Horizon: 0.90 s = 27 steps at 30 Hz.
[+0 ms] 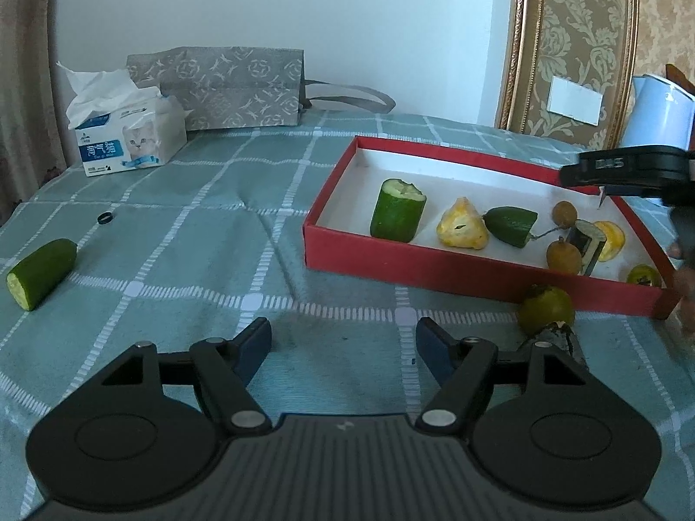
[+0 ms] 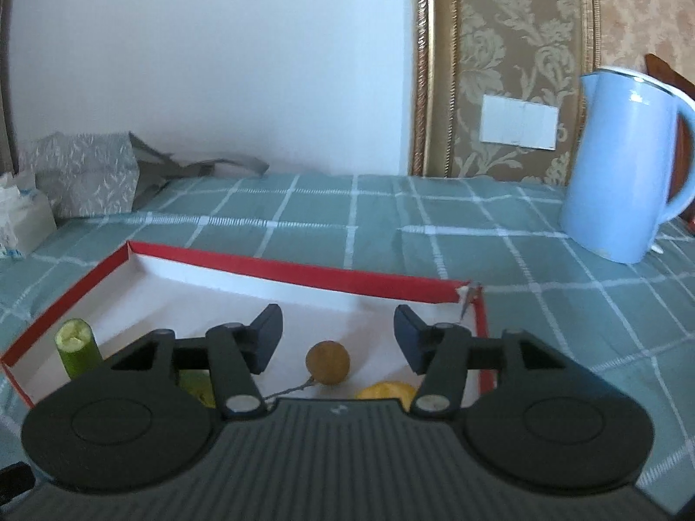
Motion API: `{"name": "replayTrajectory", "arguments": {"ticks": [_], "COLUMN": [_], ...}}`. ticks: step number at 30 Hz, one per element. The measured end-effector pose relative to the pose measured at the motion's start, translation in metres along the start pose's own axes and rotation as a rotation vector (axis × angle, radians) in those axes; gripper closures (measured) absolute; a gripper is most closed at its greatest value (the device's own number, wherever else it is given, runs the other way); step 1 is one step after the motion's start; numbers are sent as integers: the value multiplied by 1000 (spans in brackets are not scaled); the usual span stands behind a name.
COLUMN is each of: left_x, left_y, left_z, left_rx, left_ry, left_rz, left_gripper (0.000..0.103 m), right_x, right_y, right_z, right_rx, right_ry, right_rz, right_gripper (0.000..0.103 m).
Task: Organize fruits
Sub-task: 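Lower the brown round fruit into the red box and open the right gripper, then move the left gripper down toward the grey sugarcane chunk on the table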
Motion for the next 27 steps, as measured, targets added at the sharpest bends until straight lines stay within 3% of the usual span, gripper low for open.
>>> {"name": "replayTrajectory", "arguments": {"ticks": [4, 10, 17, 21, 27], "left_x": [0, -4, -13, -20, -28], "left_y": [0, -1, 4, 15, 32], "left_z": [1, 0, -1, -2, 0], "left_rx": [5, 0, 8, 16, -7], "left_ry": [3, 16, 51, 73, 78], "left_rz": [-7, 3, 20, 83, 156], "left_gripper": [30, 30, 30, 25, 24], "right_x": [-28, -88, -122, -119, -122], "right_y": [11, 25, 31, 20, 13], "right_z": [5, 20, 59, 72, 74], "right_rx": [46, 86, 70, 50, 15], "right_ry": [38, 133, 134, 77, 85], "right_rz": [-8, -27, -56, -91, -87], "right_gripper": [23, 9, 6, 6, 4]}}
Point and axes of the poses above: each gripper's, at about its wrist camera, not at the fingertips, and x roughly the way its jaws point, y to its right, z to its underside, the point moved 9 cm from there along x, roughly the way its jaws point, and after that the axes turned 2 degrees about -z, right-handed, at the moved point
